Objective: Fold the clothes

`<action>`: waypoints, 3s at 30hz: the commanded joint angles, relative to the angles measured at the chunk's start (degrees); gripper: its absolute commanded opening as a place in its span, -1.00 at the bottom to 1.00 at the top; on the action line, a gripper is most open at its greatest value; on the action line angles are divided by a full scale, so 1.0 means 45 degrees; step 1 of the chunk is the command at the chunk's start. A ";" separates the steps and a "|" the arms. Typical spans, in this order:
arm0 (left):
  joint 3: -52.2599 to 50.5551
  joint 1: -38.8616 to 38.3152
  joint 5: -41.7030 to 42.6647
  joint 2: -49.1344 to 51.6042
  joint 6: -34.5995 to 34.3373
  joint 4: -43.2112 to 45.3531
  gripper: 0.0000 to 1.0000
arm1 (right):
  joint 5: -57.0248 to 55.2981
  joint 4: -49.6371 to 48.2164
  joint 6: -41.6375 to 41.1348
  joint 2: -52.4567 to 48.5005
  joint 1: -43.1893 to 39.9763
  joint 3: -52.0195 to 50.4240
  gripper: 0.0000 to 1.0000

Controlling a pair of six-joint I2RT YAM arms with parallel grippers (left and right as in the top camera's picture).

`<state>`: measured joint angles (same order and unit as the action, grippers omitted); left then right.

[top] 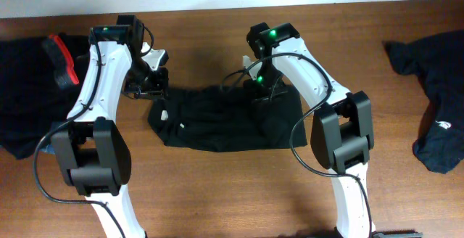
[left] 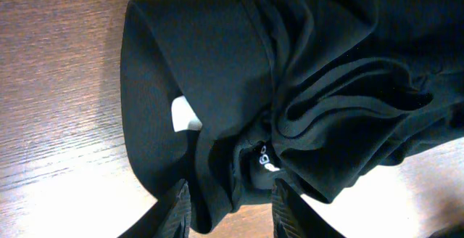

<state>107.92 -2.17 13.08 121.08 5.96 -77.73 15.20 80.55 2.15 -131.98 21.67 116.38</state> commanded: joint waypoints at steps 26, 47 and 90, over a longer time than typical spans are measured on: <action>0.0126 0.0068 0.0155 -0.0175 -0.0029 -0.0010 -0.17 | -0.1481 0.3570 0.1379 -0.0087 -0.1491 0.0180 -0.07; 0.0126 0.0068 0.0151 -0.0175 -0.0024 -0.0068 -0.16 | -0.0602 0.1525 0.1661 -0.0083 -0.1477 -0.2477 -0.92; -0.0947 0.0500 -0.0437 -0.0155 -0.0024 0.0102 0.84 | -0.1200 0.3735 0.0277 0.0087 -0.5610 0.2594 0.97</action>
<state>106.37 -1.32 11.88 121.08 5.76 -78.08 12.45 97.10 9.74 -132.18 2.35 126.87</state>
